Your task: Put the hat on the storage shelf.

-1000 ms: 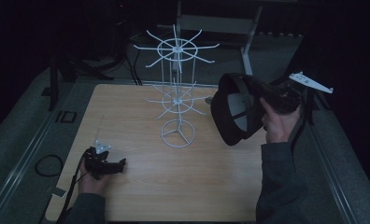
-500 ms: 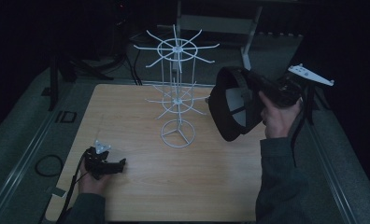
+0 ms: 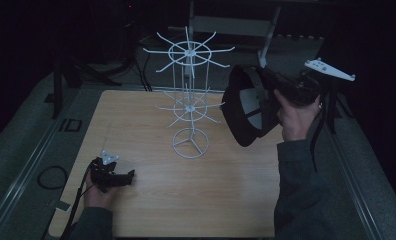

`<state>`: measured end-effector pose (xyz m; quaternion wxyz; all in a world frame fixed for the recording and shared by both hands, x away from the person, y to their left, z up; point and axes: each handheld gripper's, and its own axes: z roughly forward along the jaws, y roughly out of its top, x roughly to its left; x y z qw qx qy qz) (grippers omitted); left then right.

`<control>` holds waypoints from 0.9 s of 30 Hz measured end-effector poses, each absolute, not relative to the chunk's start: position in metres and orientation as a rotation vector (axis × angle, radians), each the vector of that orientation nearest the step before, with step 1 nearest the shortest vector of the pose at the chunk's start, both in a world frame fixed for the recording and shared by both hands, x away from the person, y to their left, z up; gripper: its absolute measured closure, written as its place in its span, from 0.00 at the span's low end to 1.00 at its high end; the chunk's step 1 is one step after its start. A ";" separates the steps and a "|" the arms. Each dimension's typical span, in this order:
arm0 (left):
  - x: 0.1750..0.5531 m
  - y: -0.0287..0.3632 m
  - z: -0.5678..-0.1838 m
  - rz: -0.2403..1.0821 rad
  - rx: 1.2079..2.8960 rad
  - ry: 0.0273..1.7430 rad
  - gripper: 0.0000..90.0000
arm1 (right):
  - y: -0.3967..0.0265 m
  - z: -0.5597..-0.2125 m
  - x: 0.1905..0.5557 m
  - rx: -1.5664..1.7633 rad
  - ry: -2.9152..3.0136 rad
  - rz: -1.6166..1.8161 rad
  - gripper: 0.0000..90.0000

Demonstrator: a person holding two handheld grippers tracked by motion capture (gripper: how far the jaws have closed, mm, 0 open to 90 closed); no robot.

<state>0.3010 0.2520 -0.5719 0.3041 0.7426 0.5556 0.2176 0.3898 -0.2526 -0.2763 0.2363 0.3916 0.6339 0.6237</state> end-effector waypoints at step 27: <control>0.301 0.252 -0.572 0.573 1.971 1.472 0.03 | -0.238 -0.254 0.411 1.058 1.727 1.685 1.00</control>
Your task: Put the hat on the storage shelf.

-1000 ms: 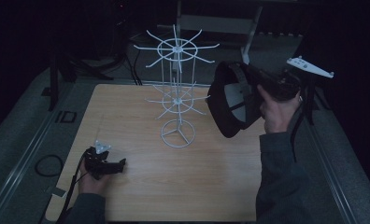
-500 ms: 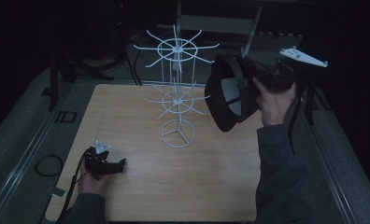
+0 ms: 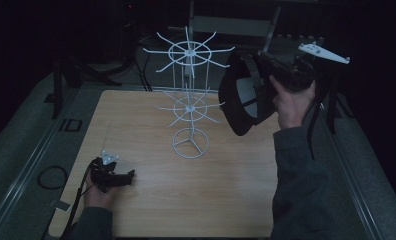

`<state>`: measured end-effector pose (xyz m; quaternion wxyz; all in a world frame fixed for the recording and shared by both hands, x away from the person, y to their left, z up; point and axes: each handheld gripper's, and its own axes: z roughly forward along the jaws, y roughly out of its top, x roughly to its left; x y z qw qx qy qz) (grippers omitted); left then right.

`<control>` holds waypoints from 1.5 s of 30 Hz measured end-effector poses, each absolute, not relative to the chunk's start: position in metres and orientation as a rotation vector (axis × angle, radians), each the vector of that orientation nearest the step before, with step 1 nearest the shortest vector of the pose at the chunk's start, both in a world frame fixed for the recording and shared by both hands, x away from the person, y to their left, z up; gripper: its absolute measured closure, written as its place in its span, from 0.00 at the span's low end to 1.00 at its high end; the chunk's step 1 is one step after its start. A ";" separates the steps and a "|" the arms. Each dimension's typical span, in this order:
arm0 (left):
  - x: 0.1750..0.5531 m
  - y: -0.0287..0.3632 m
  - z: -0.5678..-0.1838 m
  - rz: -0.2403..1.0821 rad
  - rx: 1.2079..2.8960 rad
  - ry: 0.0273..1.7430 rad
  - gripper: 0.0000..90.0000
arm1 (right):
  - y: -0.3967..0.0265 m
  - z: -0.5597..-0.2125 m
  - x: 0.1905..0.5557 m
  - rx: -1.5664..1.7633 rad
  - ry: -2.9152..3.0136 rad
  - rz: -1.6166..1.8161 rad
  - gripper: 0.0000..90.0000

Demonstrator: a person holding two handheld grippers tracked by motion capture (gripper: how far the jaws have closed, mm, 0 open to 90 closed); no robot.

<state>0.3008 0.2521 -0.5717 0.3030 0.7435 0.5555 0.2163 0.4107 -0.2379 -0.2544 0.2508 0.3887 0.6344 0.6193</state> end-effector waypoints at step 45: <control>0.301 0.252 -0.572 0.573 1.970 1.472 0.03 | -0.232 -0.236 0.422 1.081 1.677 1.788 1.00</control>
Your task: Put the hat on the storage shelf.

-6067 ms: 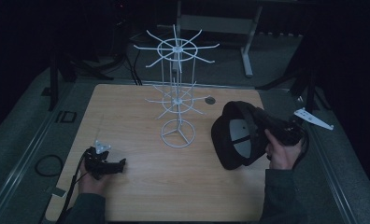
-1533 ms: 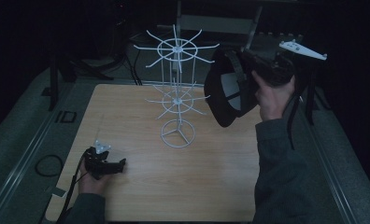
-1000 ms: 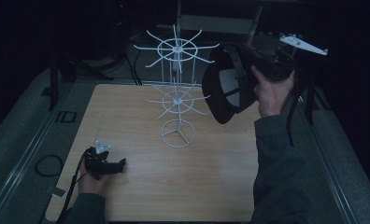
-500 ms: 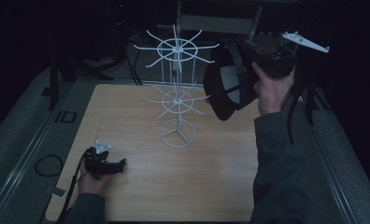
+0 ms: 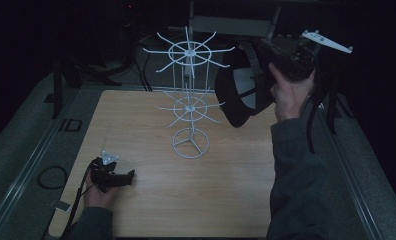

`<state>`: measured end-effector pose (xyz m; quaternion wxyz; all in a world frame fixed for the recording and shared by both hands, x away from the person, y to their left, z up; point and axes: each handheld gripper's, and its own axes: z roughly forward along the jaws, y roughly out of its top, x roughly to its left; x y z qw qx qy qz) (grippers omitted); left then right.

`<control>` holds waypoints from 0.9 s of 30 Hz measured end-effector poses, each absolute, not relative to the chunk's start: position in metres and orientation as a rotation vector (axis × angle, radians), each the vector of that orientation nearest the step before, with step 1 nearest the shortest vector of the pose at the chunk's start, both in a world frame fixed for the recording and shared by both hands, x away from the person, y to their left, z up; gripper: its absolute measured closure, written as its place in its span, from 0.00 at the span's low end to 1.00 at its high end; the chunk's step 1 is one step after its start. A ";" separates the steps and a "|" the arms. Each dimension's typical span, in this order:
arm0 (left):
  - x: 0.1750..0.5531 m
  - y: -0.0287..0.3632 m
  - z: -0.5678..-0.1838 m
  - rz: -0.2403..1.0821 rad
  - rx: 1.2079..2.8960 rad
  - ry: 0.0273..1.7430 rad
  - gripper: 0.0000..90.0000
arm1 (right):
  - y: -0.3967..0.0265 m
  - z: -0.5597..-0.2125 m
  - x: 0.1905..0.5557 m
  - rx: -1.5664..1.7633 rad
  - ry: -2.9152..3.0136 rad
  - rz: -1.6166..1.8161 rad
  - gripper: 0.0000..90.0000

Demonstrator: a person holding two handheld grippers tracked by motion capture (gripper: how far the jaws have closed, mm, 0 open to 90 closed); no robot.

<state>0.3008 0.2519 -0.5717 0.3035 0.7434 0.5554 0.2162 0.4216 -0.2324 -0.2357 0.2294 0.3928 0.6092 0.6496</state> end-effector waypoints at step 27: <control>0.301 0.252 -0.572 0.575 1.975 1.470 0.03 | -0.211 -0.231 0.428 1.055 1.711 1.759 1.00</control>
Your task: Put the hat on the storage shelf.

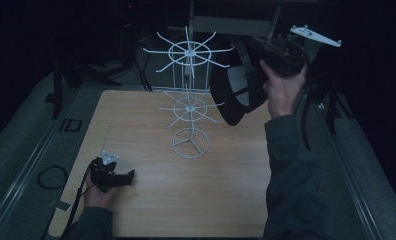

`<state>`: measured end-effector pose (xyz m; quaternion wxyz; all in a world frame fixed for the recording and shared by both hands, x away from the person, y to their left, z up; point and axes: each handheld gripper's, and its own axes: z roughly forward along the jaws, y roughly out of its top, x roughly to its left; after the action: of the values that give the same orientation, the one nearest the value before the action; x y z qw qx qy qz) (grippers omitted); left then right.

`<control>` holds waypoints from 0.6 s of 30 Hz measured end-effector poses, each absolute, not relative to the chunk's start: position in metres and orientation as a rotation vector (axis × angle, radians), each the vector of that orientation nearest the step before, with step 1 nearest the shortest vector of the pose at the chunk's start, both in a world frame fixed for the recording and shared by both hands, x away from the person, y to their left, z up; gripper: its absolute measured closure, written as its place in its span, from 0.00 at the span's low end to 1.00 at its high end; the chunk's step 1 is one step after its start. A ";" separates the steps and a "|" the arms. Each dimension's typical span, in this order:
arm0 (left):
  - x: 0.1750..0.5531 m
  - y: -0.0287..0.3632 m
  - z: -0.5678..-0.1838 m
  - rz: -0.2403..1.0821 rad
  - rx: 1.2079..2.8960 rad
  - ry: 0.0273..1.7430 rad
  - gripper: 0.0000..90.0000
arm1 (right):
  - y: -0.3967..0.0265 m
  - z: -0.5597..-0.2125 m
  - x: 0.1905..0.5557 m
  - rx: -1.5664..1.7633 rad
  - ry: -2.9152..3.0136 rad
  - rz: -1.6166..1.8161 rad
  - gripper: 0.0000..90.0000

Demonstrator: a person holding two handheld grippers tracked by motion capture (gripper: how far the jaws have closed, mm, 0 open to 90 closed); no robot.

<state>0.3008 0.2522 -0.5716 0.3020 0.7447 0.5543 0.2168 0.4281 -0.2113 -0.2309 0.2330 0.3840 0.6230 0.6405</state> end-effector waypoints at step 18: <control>0.301 0.252 -0.572 0.575 1.972 1.471 0.03 | -0.191 -0.245 0.439 1.069 1.778 1.767 1.00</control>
<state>0.3008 0.2520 -0.5717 0.3027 0.7438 0.5550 0.2169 0.4386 -0.1906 -0.2453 0.2069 0.3837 0.6385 0.6343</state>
